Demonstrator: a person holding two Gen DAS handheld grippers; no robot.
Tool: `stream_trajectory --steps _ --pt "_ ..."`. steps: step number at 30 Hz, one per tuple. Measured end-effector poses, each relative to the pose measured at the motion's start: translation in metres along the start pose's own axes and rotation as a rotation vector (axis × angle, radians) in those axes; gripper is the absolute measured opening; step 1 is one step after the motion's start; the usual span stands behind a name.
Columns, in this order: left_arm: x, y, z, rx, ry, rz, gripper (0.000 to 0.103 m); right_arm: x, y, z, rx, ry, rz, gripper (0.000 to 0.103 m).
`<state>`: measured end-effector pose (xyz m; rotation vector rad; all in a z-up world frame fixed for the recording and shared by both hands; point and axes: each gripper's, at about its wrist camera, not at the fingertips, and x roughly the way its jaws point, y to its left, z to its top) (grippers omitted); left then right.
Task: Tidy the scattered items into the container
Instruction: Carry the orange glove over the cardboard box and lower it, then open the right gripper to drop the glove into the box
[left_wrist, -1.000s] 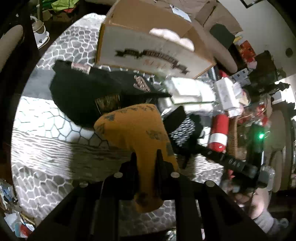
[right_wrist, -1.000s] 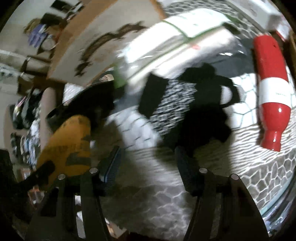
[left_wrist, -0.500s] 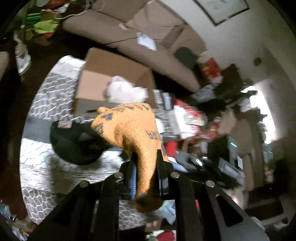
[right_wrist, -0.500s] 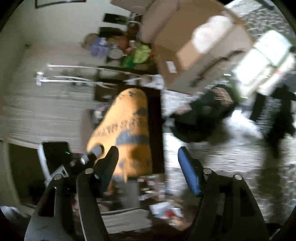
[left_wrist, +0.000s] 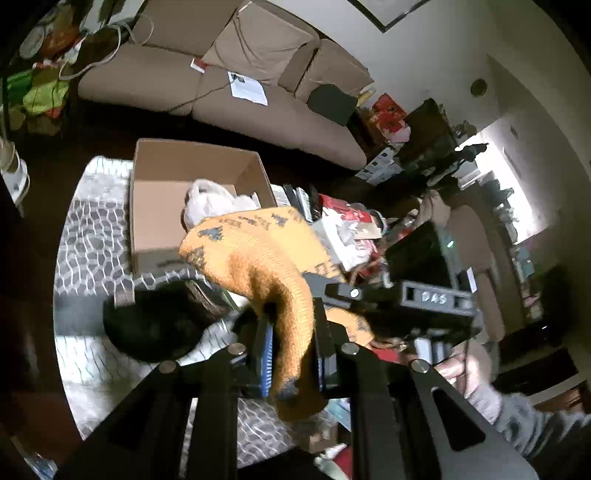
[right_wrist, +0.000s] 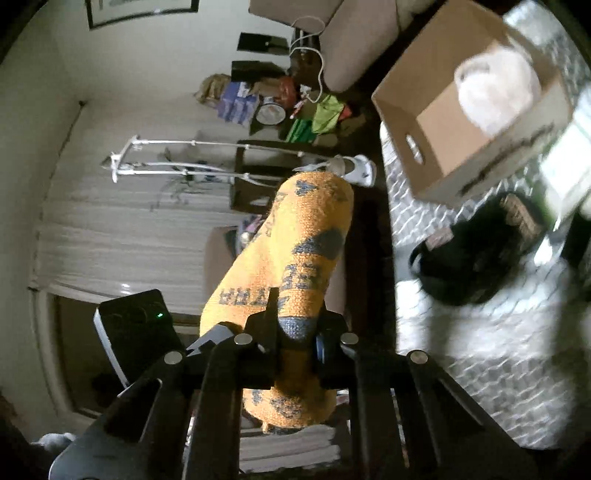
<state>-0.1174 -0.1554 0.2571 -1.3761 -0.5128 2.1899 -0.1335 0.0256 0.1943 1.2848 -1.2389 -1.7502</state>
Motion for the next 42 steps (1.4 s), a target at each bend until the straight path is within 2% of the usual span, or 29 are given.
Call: stream_trajectory --steps 2,6,12,16,18,22,27,33,36,37,39,41,42 --pt "0.014 0.003 0.014 -0.018 -0.009 0.057 0.036 -0.002 -0.002 0.031 -0.018 0.009 -0.036 0.014" --pt "0.037 0.018 0.049 -0.134 -0.06 0.101 0.044 -0.014 -0.014 0.101 -0.024 -0.02 -0.13 0.014" --pt "0.076 0.039 0.093 -0.149 -0.111 0.212 0.044 -0.028 -0.044 0.21 -0.032 -0.092 -0.27 0.014" --pt "0.087 0.073 0.095 -0.227 -0.119 0.23 0.044 -0.01 -0.056 0.253 -0.05 -0.091 -0.32 0.014" --pt "0.092 0.088 0.089 -0.238 -0.112 0.235 0.044 0.013 -0.059 0.264 -0.053 -0.074 -0.309 0.014" --pt "0.107 0.104 0.075 -0.206 -0.058 0.26 0.044 0.094 -0.07 0.276 -0.064 -0.019 -0.269 0.014" --pt "0.118 0.124 0.063 -0.185 -0.037 0.258 0.044 0.194 -0.12 0.285 -0.027 0.056 -0.315 0.014" --pt "0.126 0.16 0.053 -0.233 -0.051 0.23 0.044 0.253 -0.172 0.292 0.008 0.067 -0.36 0.014" --pt "0.134 0.175 0.051 -0.25 -0.051 0.215 0.044 0.271 -0.195 0.298 -0.008 0.086 -0.471 0.014" --pt "0.136 0.178 0.051 -0.248 -0.048 0.217 0.044 0.277 -0.201 0.299 -0.031 0.109 -0.551 0.017" --pt "0.141 0.182 0.052 -0.238 -0.045 0.223 0.044 0.289 -0.207 0.3 -0.113 0.184 -0.768 0.022" --pt "0.145 0.184 0.055 -0.228 -0.042 0.227 0.044 0.289 -0.2 0.299 -0.201 0.211 -0.864 0.027" --pt "0.147 0.185 0.058 -0.221 -0.042 0.233 0.044 0.284 -0.191 0.297 -0.253 0.206 -0.88 0.027"
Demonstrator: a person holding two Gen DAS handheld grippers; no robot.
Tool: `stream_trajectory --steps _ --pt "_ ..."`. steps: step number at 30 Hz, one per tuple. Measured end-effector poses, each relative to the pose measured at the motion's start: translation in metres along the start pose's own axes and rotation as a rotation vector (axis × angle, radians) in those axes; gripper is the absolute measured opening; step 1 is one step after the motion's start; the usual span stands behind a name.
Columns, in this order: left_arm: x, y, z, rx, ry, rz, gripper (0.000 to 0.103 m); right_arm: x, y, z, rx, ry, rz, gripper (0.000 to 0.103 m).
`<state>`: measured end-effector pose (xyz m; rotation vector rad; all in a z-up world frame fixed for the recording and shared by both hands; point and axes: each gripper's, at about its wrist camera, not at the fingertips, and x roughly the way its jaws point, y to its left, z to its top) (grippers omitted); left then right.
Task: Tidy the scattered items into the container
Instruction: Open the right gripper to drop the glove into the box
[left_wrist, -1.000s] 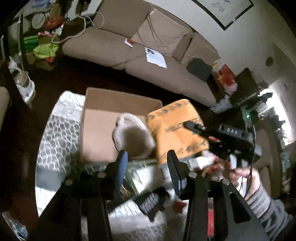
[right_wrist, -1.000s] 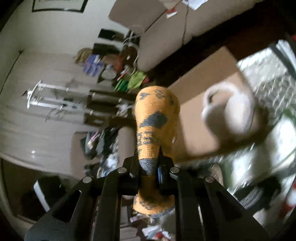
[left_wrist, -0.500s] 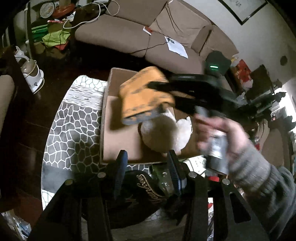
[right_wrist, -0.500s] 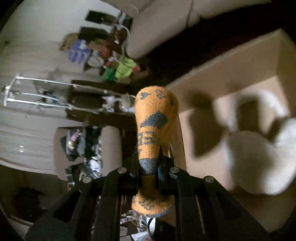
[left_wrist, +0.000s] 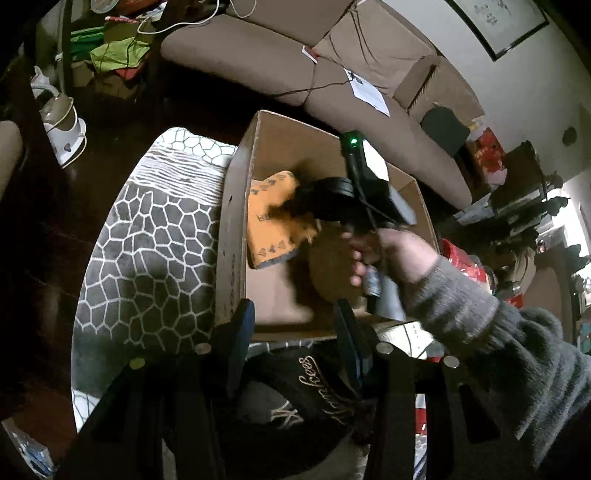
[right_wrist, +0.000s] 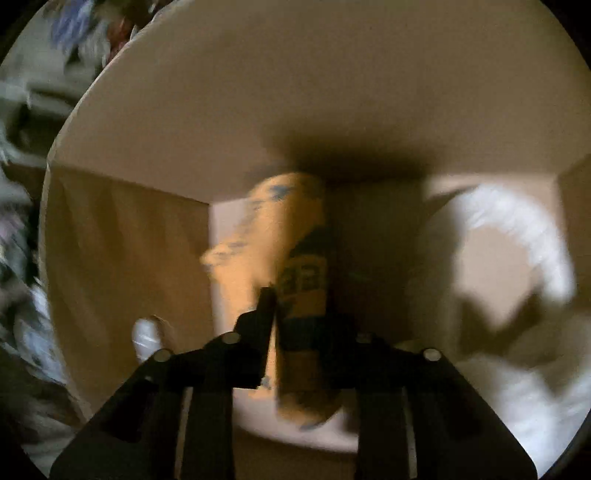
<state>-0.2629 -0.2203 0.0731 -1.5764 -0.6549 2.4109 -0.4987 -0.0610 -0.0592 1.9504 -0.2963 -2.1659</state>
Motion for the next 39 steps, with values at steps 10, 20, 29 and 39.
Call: stream_trajectory --steps 10,20,29,39 --pt "0.012 -0.003 0.02 0.027 0.017 0.001 0.044 -0.017 0.014 -0.027 -0.217 0.135 0.052 0.024" --pt "0.016 -0.009 0.014 0.042 0.023 -0.01 0.044 0.045 0.061 -0.063 -0.323 0.336 -0.087 0.024" --pt "0.016 0.0 0.007 0.001 0.03 -0.012 0.044 0.059 0.05 -0.031 -0.107 0.29 0.171 0.025" --pt "0.008 -0.011 -0.008 0.011 0.056 -0.022 0.044 -0.086 -0.018 -0.081 -0.021 0.123 0.328 0.027"
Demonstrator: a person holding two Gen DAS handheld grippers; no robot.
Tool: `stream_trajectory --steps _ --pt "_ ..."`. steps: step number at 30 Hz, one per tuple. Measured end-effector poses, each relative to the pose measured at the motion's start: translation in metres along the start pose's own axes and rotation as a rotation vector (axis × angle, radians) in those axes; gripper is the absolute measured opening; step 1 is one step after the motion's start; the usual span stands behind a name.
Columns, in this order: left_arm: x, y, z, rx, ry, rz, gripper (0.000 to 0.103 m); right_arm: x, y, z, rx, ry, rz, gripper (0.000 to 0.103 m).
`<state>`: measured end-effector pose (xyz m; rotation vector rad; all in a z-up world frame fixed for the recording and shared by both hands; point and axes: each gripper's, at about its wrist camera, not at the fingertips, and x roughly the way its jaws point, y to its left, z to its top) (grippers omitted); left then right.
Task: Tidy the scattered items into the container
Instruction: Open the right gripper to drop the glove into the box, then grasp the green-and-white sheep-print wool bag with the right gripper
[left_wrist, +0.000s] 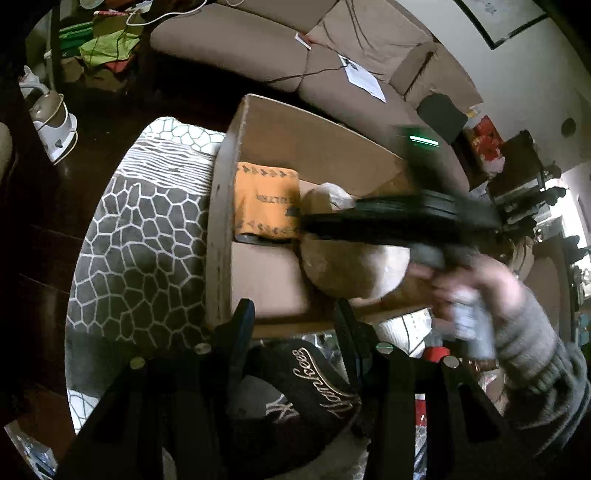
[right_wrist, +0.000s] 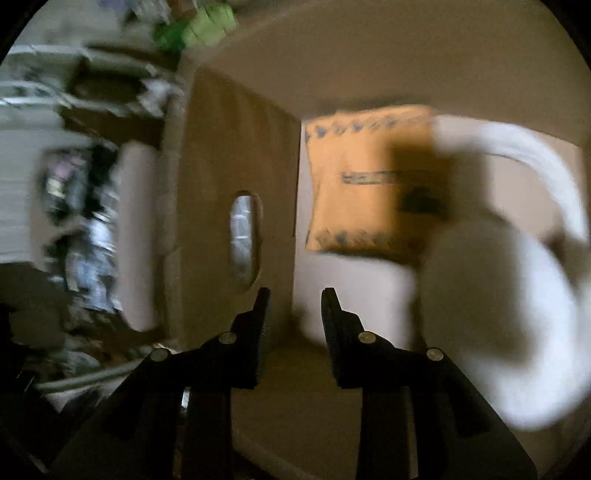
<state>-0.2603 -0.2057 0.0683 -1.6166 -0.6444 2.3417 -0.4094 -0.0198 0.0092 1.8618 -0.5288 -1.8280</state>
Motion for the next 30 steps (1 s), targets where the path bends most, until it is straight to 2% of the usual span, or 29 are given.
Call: stream_trajectory --steps 2,4,6,9,13,15,18,21,23,26,30 --pt "0.003 -0.011 -0.009 0.027 0.014 -0.023 0.046 -0.052 -0.019 -0.039 0.035 -0.082 0.012 0.033" --pt "0.011 -0.029 -0.022 0.08 0.04 -0.031 0.052 -0.115 -0.056 -0.088 0.101 -0.166 -0.022 0.048" --pt "0.021 -0.049 -0.036 0.14 0.058 -0.03 0.057 -0.169 -0.101 -0.131 0.196 -0.225 -0.07 0.05" --pt "0.043 -0.079 -0.061 0.218 0.101 -0.027 0.061 -0.201 -0.148 -0.186 0.331 -0.286 -0.099 0.05" --pt "0.088 -0.117 -0.101 0.301 0.186 0.012 0.061 -0.184 -0.197 -0.231 0.48 -0.319 -0.109 0.051" --pt "0.105 -0.135 -0.116 0.358 0.186 0.047 0.061 -0.167 -0.227 -0.245 0.562 -0.323 -0.085 0.051" --pt "0.13 -0.149 -0.129 0.427 0.165 0.143 0.061 -0.14 -0.259 -0.259 0.652 -0.337 -0.075 0.051" --pt "0.154 -0.148 -0.13 0.439 0.177 0.217 0.061 -0.126 -0.288 -0.268 0.725 -0.382 -0.043 0.052" --pt "0.166 -0.142 -0.128 0.408 0.183 0.243 0.061 -0.121 -0.304 -0.266 0.755 -0.409 -0.031 0.052" --pt "0.179 -0.136 -0.129 0.355 0.198 0.242 0.061 -0.113 -0.328 -0.255 0.778 -0.414 -0.029 0.054" --pt "0.199 -0.142 -0.136 0.377 0.224 0.25 0.061 -0.098 -0.349 -0.239 0.789 -0.394 -0.031 0.052"
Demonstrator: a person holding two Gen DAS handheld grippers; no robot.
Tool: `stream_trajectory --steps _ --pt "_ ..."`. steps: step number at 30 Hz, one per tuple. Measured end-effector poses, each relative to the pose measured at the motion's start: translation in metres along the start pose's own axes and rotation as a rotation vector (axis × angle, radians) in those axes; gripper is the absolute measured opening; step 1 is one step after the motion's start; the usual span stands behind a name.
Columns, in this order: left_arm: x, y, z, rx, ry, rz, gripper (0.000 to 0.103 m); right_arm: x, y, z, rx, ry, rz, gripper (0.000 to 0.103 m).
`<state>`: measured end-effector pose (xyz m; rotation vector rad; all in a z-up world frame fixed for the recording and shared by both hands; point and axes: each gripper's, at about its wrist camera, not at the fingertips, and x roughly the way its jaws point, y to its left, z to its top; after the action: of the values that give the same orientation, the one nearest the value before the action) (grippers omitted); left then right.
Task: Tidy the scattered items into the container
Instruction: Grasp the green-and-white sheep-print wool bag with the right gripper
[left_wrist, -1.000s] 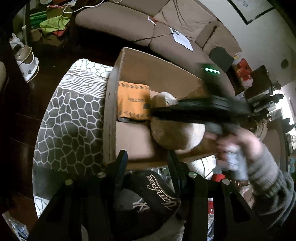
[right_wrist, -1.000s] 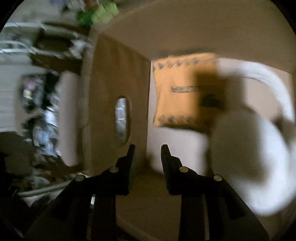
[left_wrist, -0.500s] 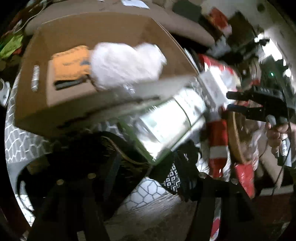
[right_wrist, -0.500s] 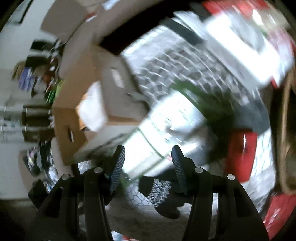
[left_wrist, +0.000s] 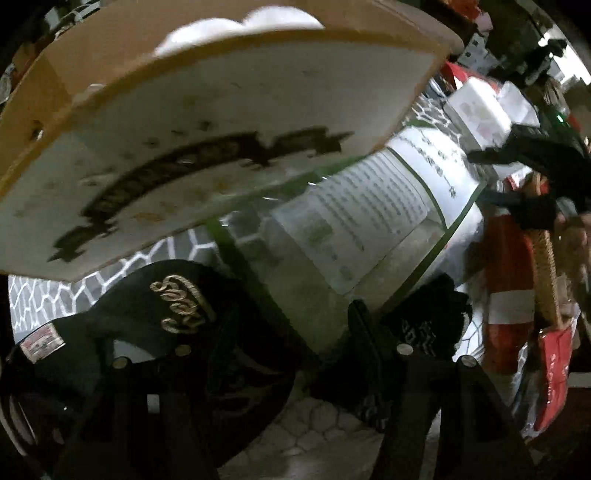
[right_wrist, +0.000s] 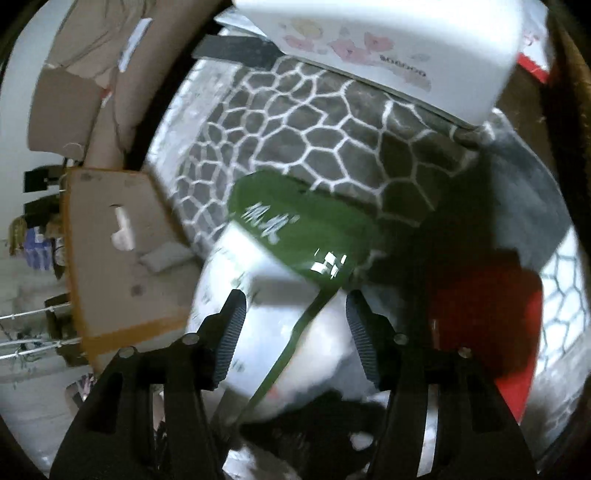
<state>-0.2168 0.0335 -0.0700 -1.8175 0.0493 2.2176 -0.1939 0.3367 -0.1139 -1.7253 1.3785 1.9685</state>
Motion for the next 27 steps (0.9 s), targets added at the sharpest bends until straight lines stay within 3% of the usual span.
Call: stream_trajectory --steps 3,5,6,7,8,9,12,13,15,17,19,20,22,27 --pt "0.009 -0.004 0.003 -0.004 0.014 0.01 0.064 0.007 0.003 0.008 -0.018 -0.025 0.028 0.054" --pt "0.014 -0.001 0.005 -0.029 0.023 -0.026 0.064 0.005 0.01 0.009 -0.061 -0.05 0.031 0.041" --pt "0.015 0.001 0.005 -0.043 0.023 -0.048 0.062 0.004 0.014 0.008 -0.092 -0.055 0.036 0.024" --pt "0.014 0.002 0.005 -0.052 0.02 -0.063 0.054 0.003 0.019 0.007 -0.116 -0.057 0.03 0.02" --pt "0.012 0.002 0.005 -0.052 0.019 -0.074 0.028 0.001 0.024 0.005 -0.141 -0.061 0.017 0.018" --pt "0.01 0.001 0.006 -0.044 0.02 -0.075 0.017 -0.001 0.029 0.003 -0.163 -0.063 0.004 0.011" --pt "-0.001 -0.005 0.006 -0.026 0.017 -0.083 0.003 -0.01 0.038 -0.004 -0.215 -0.07 -0.024 0.009" --pt "-0.003 -0.006 0.006 -0.024 0.021 -0.085 0.003 -0.012 0.04 -0.006 -0.229 -0.068 -0.021 0.009" --pt "-0.005 -0.006 0.004 -0.027 0.028 -0.057 0.003 -0.014 0.042 -0.007 -0.257 -0.022 -0.041 0.013" --pt "-0.008 -0.003 0.006 -0.064 0.032 -0.039 0.004 -0.02 0.041 -0.01 -0.278 0.008 -0.074 0.024" --pt "-0.015 0.004 0.003 -0.11 0.037 -0.079 0.019 -0.043 0.038 -0.019 -0.318 -0.017 -0.095 0.037" --pt "-0.016 0.006 0.002 -0.118 0.035 -0.095 0.04 -0.052 0.036 -0.024 -0.334 -0.026 -0.105 0.041" --pt "-0.023 0.007 -0.004 -0.112 0.005 -0.1 0.061 -0.073 0.024 -0.036 -0.353 -0.046 -0.133 0.052" --pt "-0.016 0.011 -0.009 -0.109 0.037 -0.076 0.061 -0.103 -0.015 -0.054 -0.278 -0.032 -0.104 0.052"
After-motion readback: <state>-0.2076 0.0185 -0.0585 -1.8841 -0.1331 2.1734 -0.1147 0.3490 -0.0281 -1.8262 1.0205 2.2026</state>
